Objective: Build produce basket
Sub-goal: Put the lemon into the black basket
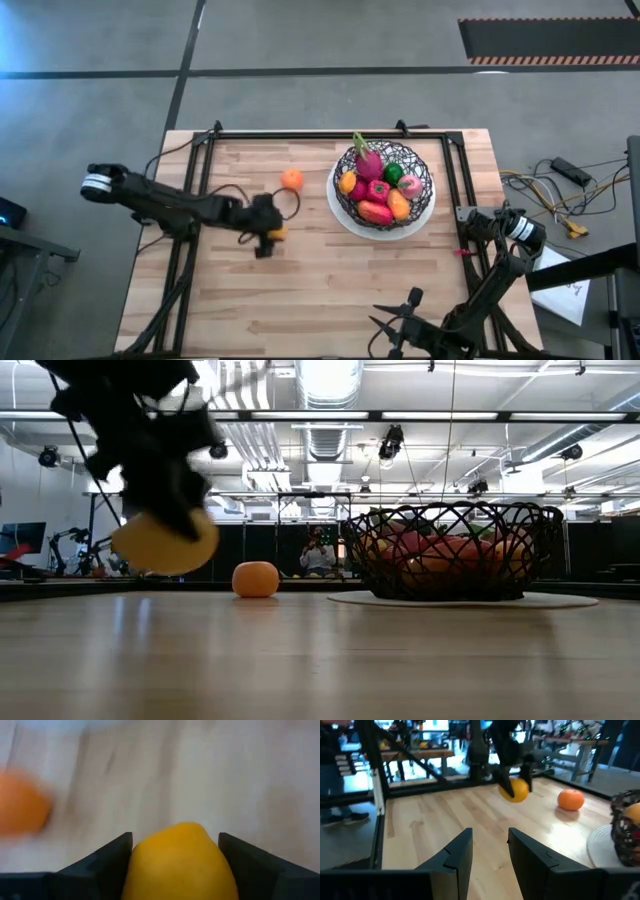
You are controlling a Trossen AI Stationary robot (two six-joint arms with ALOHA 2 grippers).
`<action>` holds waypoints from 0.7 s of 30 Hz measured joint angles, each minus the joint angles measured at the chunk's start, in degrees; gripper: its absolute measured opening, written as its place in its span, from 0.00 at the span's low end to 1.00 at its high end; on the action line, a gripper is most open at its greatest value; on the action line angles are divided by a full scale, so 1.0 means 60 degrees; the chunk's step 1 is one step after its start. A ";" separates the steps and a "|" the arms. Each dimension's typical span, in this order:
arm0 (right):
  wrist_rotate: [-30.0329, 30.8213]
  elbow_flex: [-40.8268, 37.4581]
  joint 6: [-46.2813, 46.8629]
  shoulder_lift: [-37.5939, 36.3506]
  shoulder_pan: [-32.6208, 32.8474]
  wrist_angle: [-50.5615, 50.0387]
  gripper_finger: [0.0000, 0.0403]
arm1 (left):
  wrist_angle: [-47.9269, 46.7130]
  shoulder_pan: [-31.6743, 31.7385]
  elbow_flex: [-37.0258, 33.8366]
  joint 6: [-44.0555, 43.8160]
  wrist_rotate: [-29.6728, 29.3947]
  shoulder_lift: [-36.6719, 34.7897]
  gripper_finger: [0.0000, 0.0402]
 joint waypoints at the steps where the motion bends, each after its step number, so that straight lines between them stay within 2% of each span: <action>1: -0.0128 0.0000 -0.0054 0.0000 0.0000 0.0002 0.29 | 0.0788 -0.0338 0.0000 -0.0204 0.0005 0.0060 0.64; 8: -0.1541 -0.0097 -0.0041 0.0010 -0.0191 0.0011 0.29 | 0.7611 -0.2452 0.0014 -0.0364 0.0054 0.1220 0.64; 11: -0.1577 -0.0115 0.0031 0.0255 -0.0455 0.0027 0.29 | 1.0179 -0.3073 0.0034 0.0107 0.0074 0.2151 0.64; 16: -0.1481 -0.0135 0.0446 0.0897 -0.1130 0.0472 0.35 | 1.2890 -0.3591 0.0498 0.0319 0.0071 0.3803 0.64; 21: -0.1464 -0.0109 -0.1305 0.1654 -0.1835 0.2718 0.51 | 1.4507 -0.3770 0.1140 0.0324 0.0041 0.5090 0.64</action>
